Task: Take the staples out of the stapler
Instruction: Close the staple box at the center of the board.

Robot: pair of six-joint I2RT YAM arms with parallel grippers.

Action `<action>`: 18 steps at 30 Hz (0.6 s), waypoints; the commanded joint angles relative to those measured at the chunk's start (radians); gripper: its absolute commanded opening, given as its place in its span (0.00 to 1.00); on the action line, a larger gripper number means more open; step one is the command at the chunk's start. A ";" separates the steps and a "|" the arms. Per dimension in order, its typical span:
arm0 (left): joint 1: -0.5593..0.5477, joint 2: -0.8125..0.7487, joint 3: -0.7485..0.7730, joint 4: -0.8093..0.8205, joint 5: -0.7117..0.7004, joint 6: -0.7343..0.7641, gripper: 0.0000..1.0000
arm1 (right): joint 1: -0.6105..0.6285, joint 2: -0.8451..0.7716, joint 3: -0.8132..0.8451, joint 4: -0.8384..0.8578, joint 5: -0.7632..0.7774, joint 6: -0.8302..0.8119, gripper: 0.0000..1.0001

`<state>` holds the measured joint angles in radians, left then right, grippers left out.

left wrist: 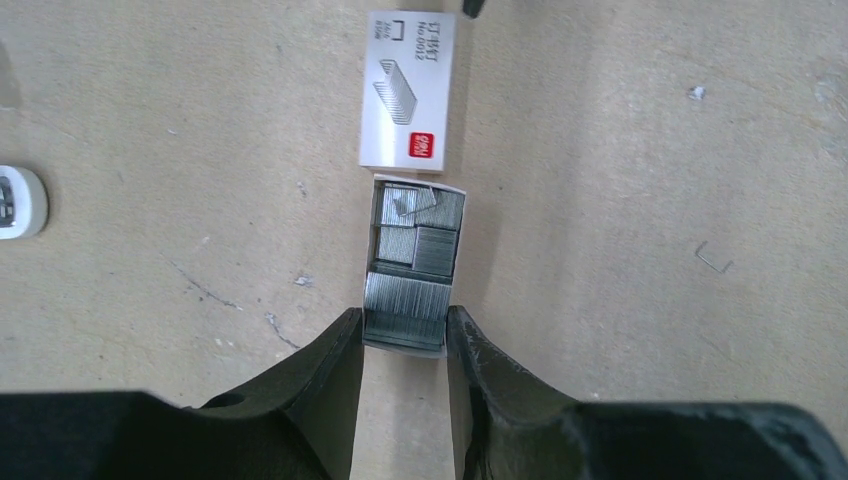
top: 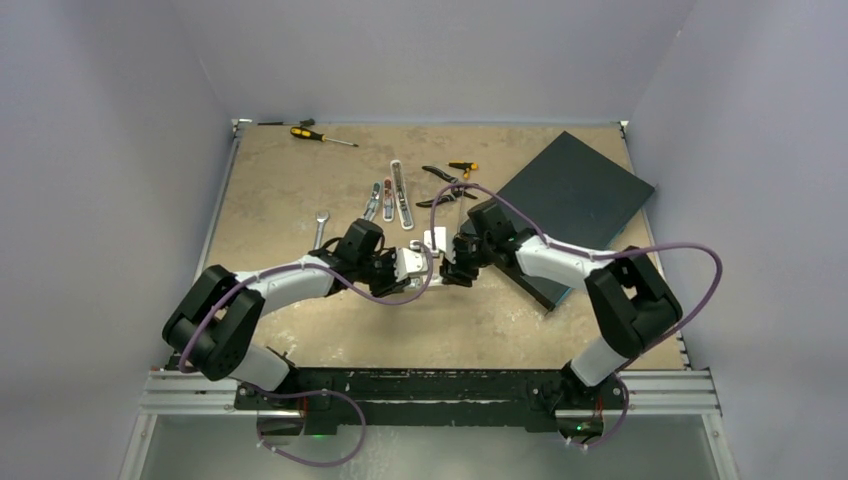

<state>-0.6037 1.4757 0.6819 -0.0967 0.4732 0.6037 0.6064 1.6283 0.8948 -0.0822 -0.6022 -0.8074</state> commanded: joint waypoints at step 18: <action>0.004 0.067 0.078 0.015 -0.064 -0.087 0.28 | -0.081 -0.296 -0.144 0.303 0.432 1.237 0.53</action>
<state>-0.6025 1.5295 0.7128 -0.0814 0.4141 0.5503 0.5259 1.3155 0.7235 0.2382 -0.3107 0.1314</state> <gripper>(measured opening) 0.312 0.545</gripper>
